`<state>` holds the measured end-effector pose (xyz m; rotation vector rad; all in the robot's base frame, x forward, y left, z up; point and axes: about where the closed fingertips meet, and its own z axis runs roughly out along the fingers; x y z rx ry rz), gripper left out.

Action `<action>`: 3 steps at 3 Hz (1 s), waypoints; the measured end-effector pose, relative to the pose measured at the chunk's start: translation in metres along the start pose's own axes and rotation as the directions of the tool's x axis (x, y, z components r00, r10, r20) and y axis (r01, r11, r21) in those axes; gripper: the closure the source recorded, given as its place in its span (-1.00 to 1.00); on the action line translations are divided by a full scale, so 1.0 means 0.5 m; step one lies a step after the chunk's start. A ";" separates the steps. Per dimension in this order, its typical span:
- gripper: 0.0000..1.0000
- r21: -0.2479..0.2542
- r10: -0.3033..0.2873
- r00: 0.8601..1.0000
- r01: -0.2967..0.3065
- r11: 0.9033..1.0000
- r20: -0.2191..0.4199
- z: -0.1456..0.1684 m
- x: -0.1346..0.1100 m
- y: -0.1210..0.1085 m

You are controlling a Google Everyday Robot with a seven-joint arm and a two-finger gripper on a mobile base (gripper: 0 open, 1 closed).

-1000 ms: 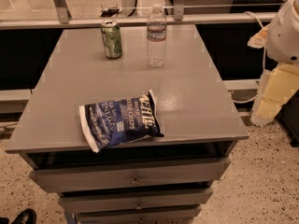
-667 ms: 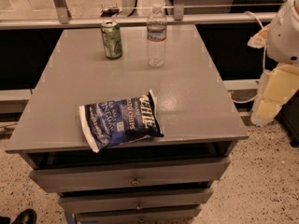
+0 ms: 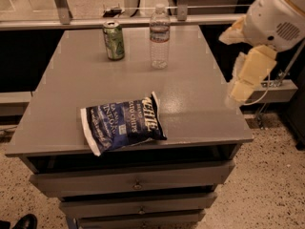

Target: Knock green can over

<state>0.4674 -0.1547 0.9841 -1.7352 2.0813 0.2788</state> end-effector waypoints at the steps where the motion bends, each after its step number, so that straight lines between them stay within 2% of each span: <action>1: -1.00 -0.073 -0.046 0.969 0.065 0.995 0.242 0.013 -0.186 -0.006; 2: -1.00 -0.123 -0.042 0.920 0.097 0.988 0.391 0.007 -0.323 0.011; 3: -1.00 -0.109 -0.051 0.917 0.102 0.989 0.395 0.008 -0.328 0.006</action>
Offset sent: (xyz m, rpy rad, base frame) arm 0.0194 0.1945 0.0921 0.5310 0.0544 0.2165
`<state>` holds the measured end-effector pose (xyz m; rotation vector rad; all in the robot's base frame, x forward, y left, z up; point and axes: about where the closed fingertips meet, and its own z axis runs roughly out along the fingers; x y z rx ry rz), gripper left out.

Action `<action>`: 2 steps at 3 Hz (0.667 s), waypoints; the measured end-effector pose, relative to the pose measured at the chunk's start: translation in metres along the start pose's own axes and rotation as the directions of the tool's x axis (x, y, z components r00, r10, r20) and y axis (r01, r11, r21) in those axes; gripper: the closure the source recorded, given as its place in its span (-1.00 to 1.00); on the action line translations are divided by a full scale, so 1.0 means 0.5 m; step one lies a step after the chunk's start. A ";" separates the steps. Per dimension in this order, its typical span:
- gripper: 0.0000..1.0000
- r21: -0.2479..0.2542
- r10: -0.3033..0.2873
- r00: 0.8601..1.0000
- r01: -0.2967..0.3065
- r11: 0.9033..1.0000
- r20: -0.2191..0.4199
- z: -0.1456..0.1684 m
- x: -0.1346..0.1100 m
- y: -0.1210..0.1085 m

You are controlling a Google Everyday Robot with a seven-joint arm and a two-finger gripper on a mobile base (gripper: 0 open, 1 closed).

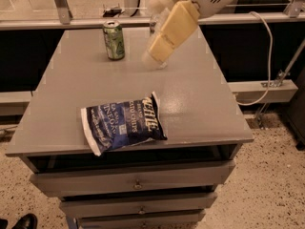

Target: Knock green can over

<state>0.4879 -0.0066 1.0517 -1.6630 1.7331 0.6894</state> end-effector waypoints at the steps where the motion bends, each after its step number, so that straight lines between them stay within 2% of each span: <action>1: -1.00 0.138 -0.098 0.995 0.098 0.986 -0.006 0.042 -0.023 -0.113; 2: -1.00 0.242 -0.138 0.990 0.133 0.961 0.003 0.072 -0.054 -0.212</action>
Offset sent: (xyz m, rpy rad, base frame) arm 0.1635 0.0510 0.0085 0.0243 -0.3717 -0.1534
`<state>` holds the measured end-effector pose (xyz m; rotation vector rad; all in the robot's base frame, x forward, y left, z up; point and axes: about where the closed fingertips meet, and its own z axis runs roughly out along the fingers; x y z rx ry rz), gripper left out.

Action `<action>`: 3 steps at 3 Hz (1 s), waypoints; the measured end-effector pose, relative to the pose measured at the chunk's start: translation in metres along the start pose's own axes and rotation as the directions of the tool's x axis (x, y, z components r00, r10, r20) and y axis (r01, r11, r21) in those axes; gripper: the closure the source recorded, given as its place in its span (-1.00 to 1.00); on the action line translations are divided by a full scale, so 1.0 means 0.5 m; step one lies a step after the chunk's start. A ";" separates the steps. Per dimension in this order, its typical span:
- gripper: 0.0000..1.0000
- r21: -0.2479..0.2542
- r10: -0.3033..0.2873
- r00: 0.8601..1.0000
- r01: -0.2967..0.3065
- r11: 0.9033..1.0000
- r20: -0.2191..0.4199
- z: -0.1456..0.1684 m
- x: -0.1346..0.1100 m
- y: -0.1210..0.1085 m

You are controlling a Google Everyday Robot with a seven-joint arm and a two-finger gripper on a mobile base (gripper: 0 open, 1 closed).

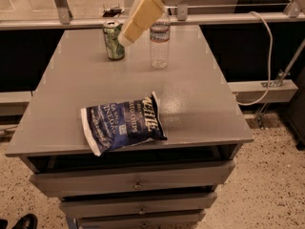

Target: Knock green can over

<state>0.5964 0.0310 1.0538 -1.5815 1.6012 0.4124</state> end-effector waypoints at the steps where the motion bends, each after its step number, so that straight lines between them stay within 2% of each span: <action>1: -1.00 0.050 0.010 1.000 -0.010 0.999 0.003 0.063 0.008 -0.068; 3: -1.00 0.085 0.077 0.997 -0.076 0.994 -0.016 0.196 0.068 -0.151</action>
Offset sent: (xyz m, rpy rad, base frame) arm 0.1270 0.0351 -0.0628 0.0295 0.0005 -0.1472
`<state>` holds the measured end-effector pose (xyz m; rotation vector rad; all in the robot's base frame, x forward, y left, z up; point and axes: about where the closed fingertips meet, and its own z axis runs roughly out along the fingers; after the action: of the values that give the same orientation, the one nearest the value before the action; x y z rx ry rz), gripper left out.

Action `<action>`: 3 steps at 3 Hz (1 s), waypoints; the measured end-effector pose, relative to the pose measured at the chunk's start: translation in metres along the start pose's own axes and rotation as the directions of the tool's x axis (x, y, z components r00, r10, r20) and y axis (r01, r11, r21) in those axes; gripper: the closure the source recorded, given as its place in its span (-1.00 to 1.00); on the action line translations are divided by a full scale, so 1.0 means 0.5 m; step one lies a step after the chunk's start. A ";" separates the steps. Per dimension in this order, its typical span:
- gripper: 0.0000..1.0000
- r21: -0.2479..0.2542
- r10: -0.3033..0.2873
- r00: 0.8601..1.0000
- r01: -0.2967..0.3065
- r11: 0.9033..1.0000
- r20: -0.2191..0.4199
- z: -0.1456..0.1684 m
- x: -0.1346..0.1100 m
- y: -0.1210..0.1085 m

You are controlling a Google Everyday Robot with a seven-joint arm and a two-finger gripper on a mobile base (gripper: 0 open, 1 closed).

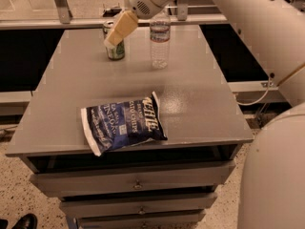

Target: Knock green can over

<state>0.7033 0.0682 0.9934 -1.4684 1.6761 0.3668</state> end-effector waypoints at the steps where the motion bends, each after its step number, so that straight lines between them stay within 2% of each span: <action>1: -1.00 0.016 0.030 1.000 -0.030 0.999 -0.008 0.049 0.022 -0.031; 3: -1.00 0.033 0.071 0.997 -0.070 0.997 -0.036 0.153 0.053 -0.081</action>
Offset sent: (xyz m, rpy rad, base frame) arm 0.0783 0.0183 -0.0416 0.0105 0.0222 -0.0957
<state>0.7725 0.0935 0.9405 -1.4032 1.7595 0.3518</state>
